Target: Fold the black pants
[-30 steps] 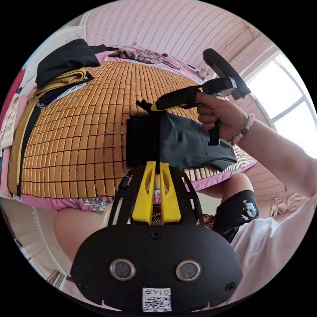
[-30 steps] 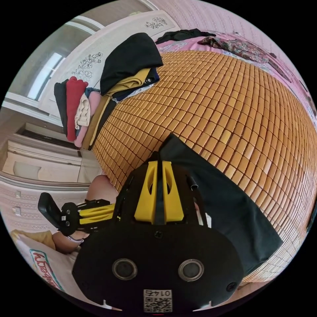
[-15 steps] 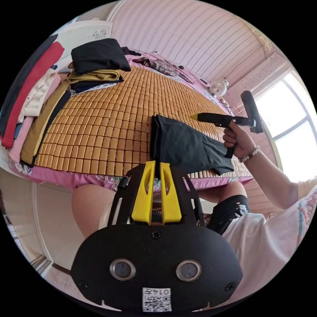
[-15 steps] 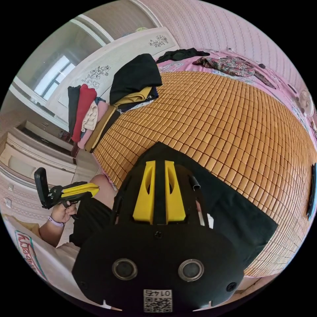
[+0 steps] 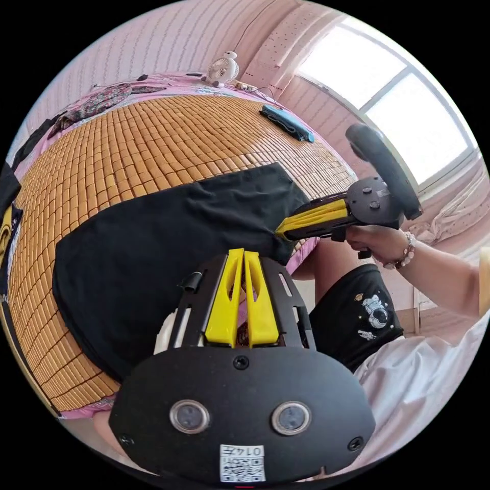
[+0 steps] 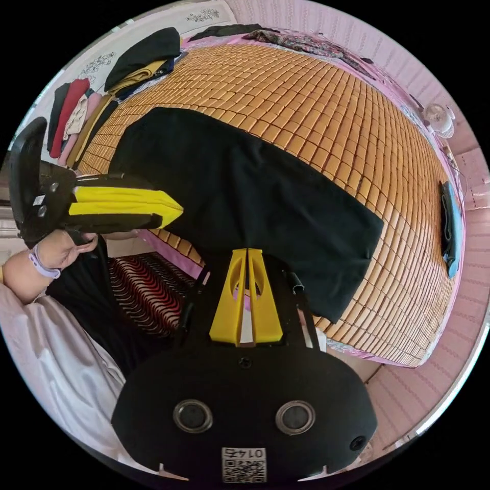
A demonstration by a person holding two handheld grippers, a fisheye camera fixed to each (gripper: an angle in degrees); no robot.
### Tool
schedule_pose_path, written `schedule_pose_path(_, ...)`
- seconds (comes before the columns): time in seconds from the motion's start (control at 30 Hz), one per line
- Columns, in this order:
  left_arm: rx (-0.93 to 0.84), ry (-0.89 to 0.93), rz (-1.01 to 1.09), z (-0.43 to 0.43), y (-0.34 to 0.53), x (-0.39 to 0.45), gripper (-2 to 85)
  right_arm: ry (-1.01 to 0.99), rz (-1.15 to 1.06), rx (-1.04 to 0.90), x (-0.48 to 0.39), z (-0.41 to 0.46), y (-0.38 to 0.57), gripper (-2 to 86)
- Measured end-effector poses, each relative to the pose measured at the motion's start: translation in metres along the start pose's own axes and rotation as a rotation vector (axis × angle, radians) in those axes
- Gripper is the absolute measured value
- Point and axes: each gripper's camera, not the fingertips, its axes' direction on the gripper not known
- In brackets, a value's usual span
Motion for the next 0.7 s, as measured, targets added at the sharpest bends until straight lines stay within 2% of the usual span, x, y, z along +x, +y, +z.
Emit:
schedule_pose_path(0.1,-0.119,-0.075,0.023,0.03,-0.008,0.009,-1.0,-0.013,-0.091,0.082,-0.005,-0.018,-0.031,-0.3)
schedule_pose_path(0.2,-0.1,-0.124,0.078,0.035,-0.002,0.019,-1.0,0.008,-0.159,0.043,-0.011,-0.01,-0.081,-0.3)
schedule_pose_path(0.33,-0.075,-0.164,0.13,0.038,0.004,0.027,-1.0,0.093,-0.242,-0.126,-0.016,0.025,-0.132,-0.4)
schedule_pose_path(0.47,-0.052,-0.14,0.081,0.037,0.008,0.023,-1.0,0.134,-0.358,-0.263,-0.017,0.021,-0.148,-0.4)
schedule_pose_path(0.6,-0.038,-0.088,0.046,0.035,0.011,0.015,-1.0,0.026,-0.192,-0.197,0.014,0.02,-0.146,-0.4)
schedule_pose_path(0.7,-0.047,-0.057,0.03,0.034,0.01,0.01,-1.0,-0.051,-0.123,-0.079,0.035,0.013,-0.123,-0.3)
